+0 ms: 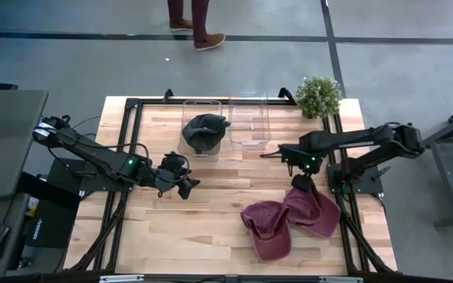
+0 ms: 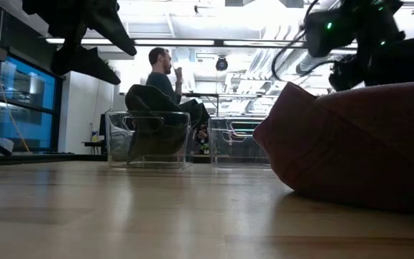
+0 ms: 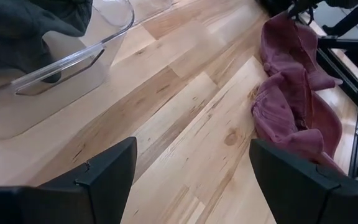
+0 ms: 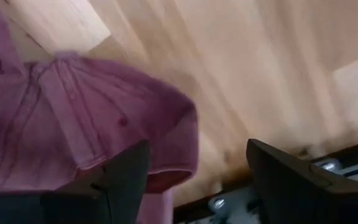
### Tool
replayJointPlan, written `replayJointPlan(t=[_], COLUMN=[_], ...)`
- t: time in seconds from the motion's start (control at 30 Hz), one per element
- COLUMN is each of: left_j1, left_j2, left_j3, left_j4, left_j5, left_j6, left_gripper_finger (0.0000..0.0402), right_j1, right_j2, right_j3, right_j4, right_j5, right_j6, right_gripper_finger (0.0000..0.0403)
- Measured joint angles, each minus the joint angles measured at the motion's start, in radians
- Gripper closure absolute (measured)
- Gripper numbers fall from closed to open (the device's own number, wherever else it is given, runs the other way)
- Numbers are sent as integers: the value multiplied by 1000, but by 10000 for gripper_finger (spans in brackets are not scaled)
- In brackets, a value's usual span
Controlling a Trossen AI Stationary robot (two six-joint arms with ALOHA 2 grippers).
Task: Pick & Place hat
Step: Put the right red cap into the right transparent bin
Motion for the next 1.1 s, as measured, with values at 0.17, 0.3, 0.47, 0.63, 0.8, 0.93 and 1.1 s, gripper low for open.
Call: replayJointPlan(t=[0.17,0.3,0.47,0.63,0.8,0.93,1.1], left_j1=[0,0,0,0,0,0,0], left_j2=[0,0,0,0,0,0,0], left_j3=[0,0,0,0,0,0,0], left_j4=[-11,-12,-25,-36,-38,-44,-53], left_j5=[25,25,26,26,28,50,55], left_j6=[0,-1,-1,-1,-1,-5,-18], left_gripper_finger=[99,99,99,99,99,99,99], right_j1=[-42,-74,-103,-104,-104,-95,-60], right_j2=[84,136,193,235,254,254,254], right_j3=[0,0,0,0,0,-12,-32], right_j4=[-32,-40,-18,3,17,52,83], right_j5=[-7,-21,-63,-119,-138,-137,-141], right_j6=[-54,-98,-141,-161,-162,-157,-130], right_gripper_finger=[139,139,139,139,139,139,139])
